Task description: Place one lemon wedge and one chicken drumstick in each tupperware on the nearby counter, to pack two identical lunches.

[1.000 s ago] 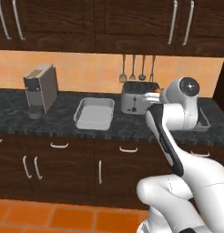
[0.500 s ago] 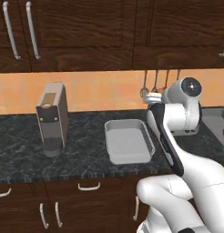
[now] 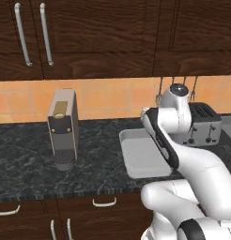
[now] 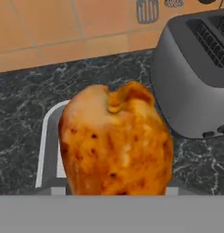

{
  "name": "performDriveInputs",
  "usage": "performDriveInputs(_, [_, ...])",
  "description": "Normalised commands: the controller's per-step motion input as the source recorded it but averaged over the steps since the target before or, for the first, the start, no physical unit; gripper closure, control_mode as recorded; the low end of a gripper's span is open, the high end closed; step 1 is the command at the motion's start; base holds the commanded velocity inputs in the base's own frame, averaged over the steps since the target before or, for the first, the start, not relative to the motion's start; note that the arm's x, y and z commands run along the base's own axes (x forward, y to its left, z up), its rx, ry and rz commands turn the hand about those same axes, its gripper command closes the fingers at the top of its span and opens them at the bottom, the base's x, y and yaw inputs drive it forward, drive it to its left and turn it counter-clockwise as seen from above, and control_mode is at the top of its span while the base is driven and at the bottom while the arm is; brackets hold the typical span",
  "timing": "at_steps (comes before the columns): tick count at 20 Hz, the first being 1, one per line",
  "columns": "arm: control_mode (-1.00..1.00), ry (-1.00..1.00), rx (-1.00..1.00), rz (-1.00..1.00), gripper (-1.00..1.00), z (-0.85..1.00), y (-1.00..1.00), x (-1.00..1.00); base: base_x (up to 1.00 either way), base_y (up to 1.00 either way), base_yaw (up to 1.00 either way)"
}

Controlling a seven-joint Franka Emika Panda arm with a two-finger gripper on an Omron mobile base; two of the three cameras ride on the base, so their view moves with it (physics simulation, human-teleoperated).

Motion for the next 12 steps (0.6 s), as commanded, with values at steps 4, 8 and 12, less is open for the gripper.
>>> performDriveInputs(4, [-1.00,0.50,0.20,0.00,1.00,-1.00,-0.01,0.45,0.00,0.00,0.00])
performDriveInputs(8, [-1.00,0.37,0.10,0.00,1.00,-1.00,0.02,0.11,0.00,0.00,0.00])
performDriveInputs(12, [-1.00,0.28,0.01,0.00,1.00,-1.00,0.35,0.05,0.00,0.00,0.00])
